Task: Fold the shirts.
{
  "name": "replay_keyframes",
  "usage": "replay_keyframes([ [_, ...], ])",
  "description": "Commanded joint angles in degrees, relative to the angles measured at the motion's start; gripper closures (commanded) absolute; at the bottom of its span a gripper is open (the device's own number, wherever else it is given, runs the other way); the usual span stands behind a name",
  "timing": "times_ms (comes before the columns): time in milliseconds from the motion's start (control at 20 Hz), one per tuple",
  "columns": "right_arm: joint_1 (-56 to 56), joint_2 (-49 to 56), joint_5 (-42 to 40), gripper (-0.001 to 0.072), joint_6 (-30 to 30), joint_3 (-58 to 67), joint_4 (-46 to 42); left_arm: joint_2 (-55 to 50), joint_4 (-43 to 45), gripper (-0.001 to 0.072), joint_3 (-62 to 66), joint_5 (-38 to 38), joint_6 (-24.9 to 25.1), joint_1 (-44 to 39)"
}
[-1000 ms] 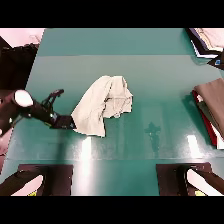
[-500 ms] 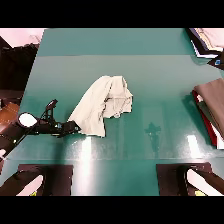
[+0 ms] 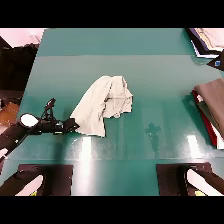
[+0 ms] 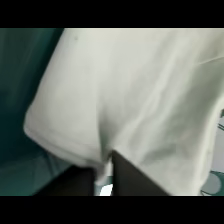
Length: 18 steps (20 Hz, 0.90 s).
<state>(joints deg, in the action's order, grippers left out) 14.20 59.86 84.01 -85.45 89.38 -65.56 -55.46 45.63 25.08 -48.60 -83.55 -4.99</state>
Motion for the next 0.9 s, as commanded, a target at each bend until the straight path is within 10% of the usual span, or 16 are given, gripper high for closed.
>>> replay_keyframes([
  [0, -0.04, -0.04, 0.37, 0.0691, -0.02, 0.02, 0.13, -0.42, -5.88, 0.0683, 0.37, -0.09, 5.51, -0.02],
  [250, -0.15, 0.11, -0.72, 0.0685, 0.11, -8.66, 12.85, -0.15, 0.59, 0.0684, 16.85, -11.26, 6.03, -0.02],
  [400, -0.42, 0.13, -4.81, 0.0307, 0.55, -23.17, 20.59, 0.07, 7.58, 0.0684, 30.53, -16.28, 6.01, -0.02],
  [850, -23.74, 10.43, -34.10, 0.0308, 1.64, -46.18, 23.93, 0.00, 12.72, 0.0683, 41.20, -18.47, 5.95, -0.02],
])
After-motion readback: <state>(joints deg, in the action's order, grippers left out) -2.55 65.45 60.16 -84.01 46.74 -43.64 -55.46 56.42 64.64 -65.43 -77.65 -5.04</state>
